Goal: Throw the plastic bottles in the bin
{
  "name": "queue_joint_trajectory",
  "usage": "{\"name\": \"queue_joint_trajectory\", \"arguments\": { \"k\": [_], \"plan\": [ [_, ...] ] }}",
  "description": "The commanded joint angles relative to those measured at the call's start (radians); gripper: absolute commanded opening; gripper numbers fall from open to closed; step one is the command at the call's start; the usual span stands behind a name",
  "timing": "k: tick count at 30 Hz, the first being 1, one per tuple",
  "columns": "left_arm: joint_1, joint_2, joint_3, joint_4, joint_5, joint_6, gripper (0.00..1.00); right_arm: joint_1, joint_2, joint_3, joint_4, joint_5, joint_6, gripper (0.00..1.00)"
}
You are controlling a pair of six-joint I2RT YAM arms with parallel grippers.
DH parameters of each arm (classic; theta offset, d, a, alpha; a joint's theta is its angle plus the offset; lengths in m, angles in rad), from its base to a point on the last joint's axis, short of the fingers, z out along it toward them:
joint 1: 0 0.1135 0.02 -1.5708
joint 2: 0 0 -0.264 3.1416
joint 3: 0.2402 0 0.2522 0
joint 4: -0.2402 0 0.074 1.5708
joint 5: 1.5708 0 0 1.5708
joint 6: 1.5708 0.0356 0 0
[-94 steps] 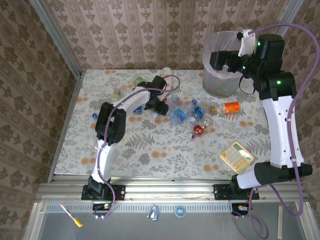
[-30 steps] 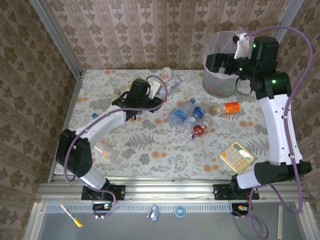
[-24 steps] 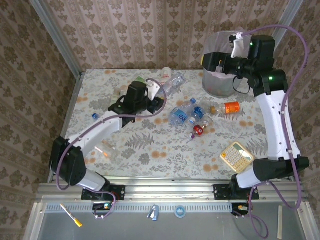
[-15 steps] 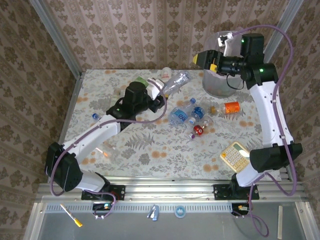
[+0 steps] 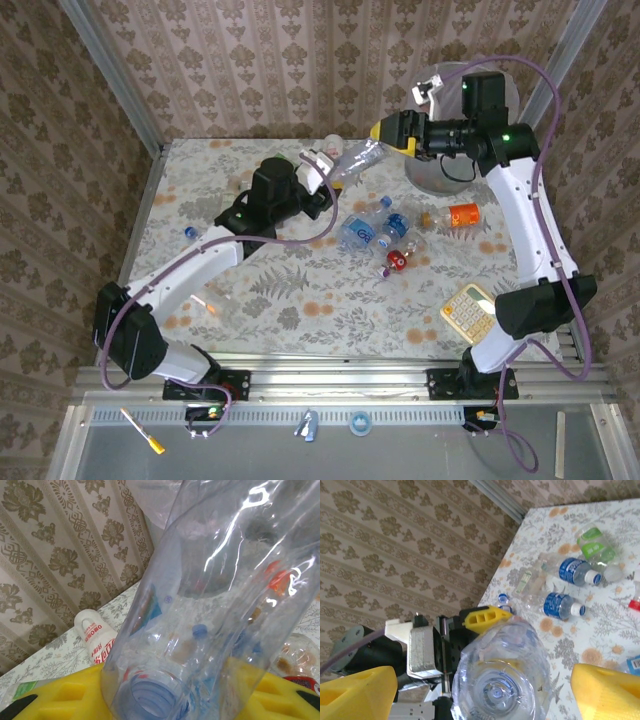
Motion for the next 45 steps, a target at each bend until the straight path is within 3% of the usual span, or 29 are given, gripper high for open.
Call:
{"name": "queue_joint_trajectory", "arguments": {
  "k": [1, 27, 30, 32, 34, 38, 45],
  "plan": [
    [-0.007, 0.01, 0.033, 0.037, 0.025, 0.016, 0.43, 0.013, 0.021, 0.037, -0.088, -0.028, -0.056, 0.9],
    [-0.03, 0.026, 0.04, 0.054, 0.024, 0.02, 0.45, 0.045, 0.044, 0.059, -0.189, -0.024, -0.137, 0.67],
    [-0.04, 0.024, 0.04, 0.05, 0.008, 0.021, 0.56, 0.044, 0.037, 0.062, -0.192, -0.008, -0.142, 0.63],
    [-0.043, 0.021, 0.041, 0.043, 0.0, 0.017, 0.77, 0.044, 0.034, 0.067, -0.197, 0.014, -0.147, 0.6],
    [-0.044, 0.017, 0.038, 0.037, 0.0, 0.009, 0.88, 0.043, 0.033, 0.075, -0.207, 0.045, -0.156, 0.56],
    [-0.044, 0.006, 0.029, 0.026, -0.006, -0.005, 0.99, 0.037, 0.022, 0.084, -0.204, 0.109, -0.158, 0.48],
    [-0.043, -0.014, 0.002, 0.024, -0.01, -0.024, 1.0, 0.026, 0.011, 0.096, -0.196, 0.149, -0.156, 0.45]
  ]
}}
